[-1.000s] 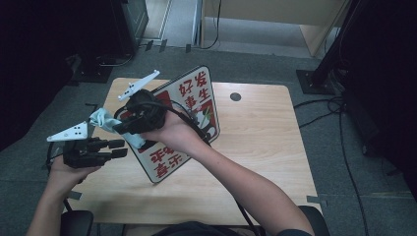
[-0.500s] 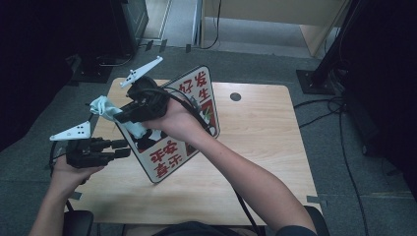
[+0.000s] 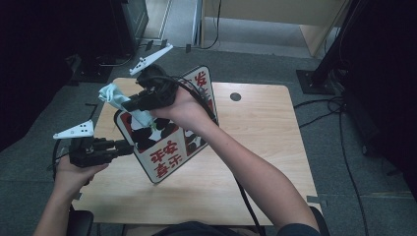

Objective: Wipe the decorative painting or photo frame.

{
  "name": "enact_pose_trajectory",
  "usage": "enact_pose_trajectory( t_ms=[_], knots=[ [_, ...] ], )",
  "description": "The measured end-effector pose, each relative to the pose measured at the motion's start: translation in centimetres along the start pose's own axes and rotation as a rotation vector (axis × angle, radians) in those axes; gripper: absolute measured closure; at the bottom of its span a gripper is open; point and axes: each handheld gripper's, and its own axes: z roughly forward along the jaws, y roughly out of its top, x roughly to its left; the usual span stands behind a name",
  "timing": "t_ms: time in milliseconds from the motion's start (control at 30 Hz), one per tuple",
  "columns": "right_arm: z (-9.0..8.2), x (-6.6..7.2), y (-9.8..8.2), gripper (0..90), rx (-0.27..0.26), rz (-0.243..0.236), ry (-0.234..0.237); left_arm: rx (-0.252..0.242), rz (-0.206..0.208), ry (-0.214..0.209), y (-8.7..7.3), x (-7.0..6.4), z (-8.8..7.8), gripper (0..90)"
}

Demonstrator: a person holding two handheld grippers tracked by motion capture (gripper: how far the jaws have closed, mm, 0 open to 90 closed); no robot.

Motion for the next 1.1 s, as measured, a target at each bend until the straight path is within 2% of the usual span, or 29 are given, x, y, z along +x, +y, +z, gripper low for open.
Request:
enact_pose_trajectory(
  t_ms=[200, 433, 600, 700, 1100],
  knots=[
    [0.0, -0.2, 1.3, 80.5, -0.010, -0.014, 0.000, -0.003, -0.010, 0.010, -0.1, -0.1, 0.5, 71.0],
    [1.5, -0.7, 2.2, 80.4, 0.019, -0.030, 0.008, 0.010, 0.007, 0.035, -0.1, -0.4, 0.7, 75.9],
    [2.2, -1.0, 2.1, 80.4, 0.043, -0.027, 0.019, 0.017, 0.008, 0.051, 0.0, -0.5, 0.7, 77.5],
    [2.4, -1.1, 2.0, 80.4, 0.048, -0.022, 0.029, 0.020, 0.022, 0.068, 0.1, -0.7, 0.7, 77.8],
    [2.6, -2.0, 1.5, 80.5, 0.046, 0.004, 0.075, 0.028, 0.014, 0.071, 0.1, -0.6, 0.6, 78.5]
  ],
)
